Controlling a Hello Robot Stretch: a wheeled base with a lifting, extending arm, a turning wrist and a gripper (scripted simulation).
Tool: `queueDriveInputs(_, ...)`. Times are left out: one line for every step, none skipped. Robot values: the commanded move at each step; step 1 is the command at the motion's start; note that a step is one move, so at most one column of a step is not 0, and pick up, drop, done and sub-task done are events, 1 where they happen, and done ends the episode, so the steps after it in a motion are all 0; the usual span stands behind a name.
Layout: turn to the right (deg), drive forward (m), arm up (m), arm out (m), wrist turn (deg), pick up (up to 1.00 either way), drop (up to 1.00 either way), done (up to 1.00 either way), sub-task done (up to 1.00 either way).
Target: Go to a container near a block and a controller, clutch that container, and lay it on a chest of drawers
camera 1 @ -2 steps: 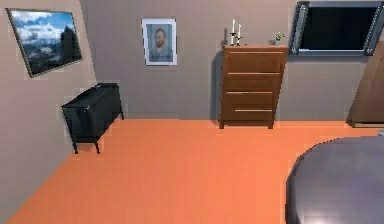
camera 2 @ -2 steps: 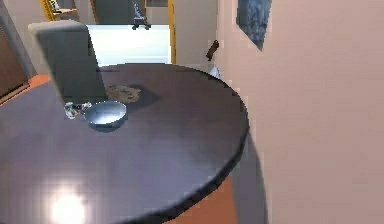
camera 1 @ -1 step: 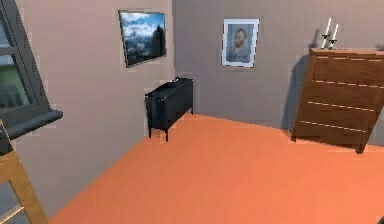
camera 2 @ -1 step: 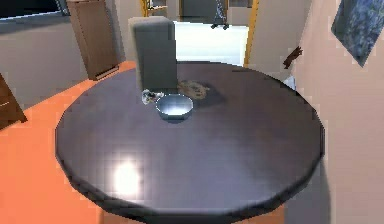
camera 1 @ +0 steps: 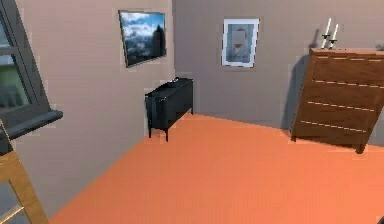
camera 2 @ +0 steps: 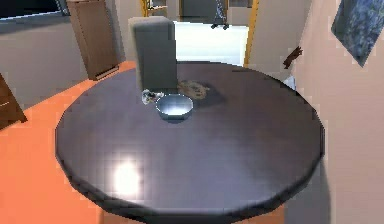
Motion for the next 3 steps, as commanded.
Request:
queueDriveInputs(0.0,0.00,0.38,0.00,0.0,0.00,0.00,0.00,0.00)
queueDriveInputs(0.0,0.00,0.00,0.48,0.0,0.00,0.00,0.00,0.00)
queueDriveInputs(0.0,0.00,0.00,0.00,45.0,0.00,0.00,0.00,0.00)
